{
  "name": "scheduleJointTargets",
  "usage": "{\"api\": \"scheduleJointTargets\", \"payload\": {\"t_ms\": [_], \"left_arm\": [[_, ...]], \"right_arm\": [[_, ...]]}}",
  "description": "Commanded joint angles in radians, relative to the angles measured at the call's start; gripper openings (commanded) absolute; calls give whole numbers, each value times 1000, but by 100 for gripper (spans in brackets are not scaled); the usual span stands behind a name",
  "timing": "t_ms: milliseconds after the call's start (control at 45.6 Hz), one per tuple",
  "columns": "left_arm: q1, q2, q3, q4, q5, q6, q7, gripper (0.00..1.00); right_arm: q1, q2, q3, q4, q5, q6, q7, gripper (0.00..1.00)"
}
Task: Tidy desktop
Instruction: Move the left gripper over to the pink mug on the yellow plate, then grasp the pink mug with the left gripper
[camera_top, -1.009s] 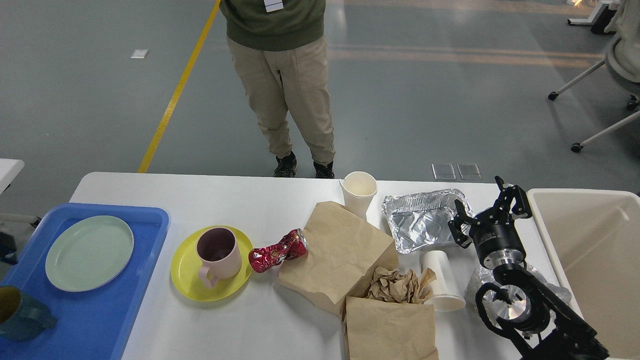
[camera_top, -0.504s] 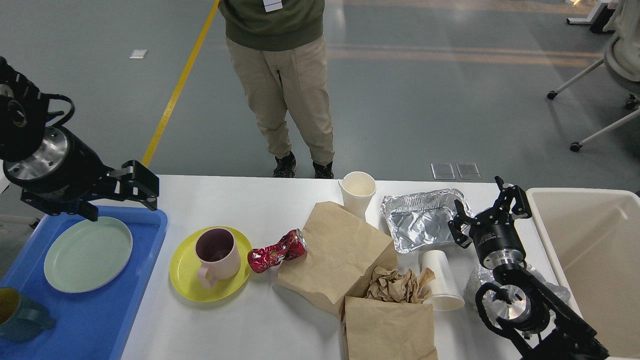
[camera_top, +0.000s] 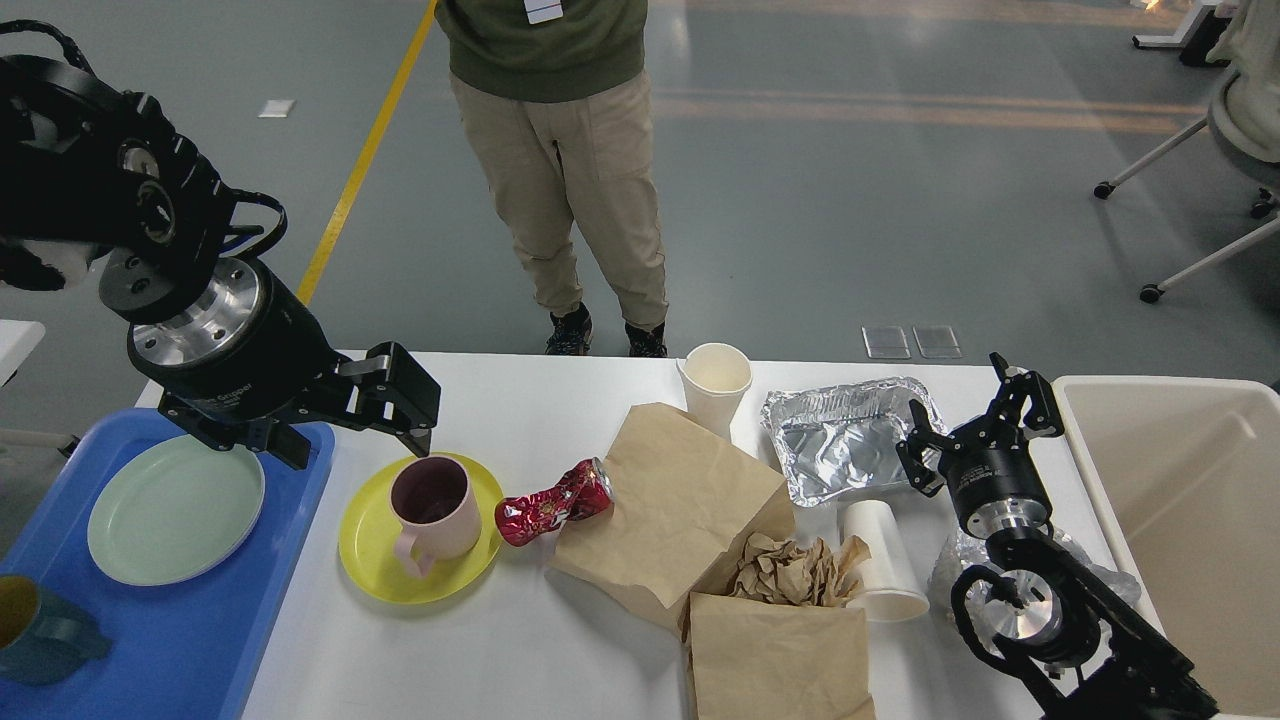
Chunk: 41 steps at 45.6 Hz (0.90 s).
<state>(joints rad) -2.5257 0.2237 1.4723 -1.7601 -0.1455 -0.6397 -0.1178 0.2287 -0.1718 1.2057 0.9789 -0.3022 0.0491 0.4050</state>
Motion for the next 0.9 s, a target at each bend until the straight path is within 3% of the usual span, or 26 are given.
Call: {"api": "scheduleJointTargets", "payload": {"t_ms": [0, 154, 307, 482, 658, 790, 877], "left_arm": [[13, -1, -4, 7, 9, 8, 4, 95], [61, -1, -12, 42, 8, 15, -8, 96], [226, -9, -13, 142, -14, 44, -2, 94], [390, 6, -1, 217, -91, 120, 10, 92], [576, 13, -10, 355, -98, 224, 60, 92], [688, 11, -13, 413, -94, 324, 61, 94], [734, 11, -26, 442, -92, 344, 60, 94]], "right_arm": [[0, 0, 0, 1, 0, 0, 0, 100], [0, 0, 0, 1, 0, 0, 0, 100], [0, 0, 0, 1, 0, 0, 0, 100], [0, 0, 0, 1, 0, 0, 0, 100], [0, 0, 0, 1, 0, 0, 0, 100], [0, 0, 0, 1, 0, 0, 0, 100], [0, 0, 0, 1, 0, 0, 0, 100]]}}
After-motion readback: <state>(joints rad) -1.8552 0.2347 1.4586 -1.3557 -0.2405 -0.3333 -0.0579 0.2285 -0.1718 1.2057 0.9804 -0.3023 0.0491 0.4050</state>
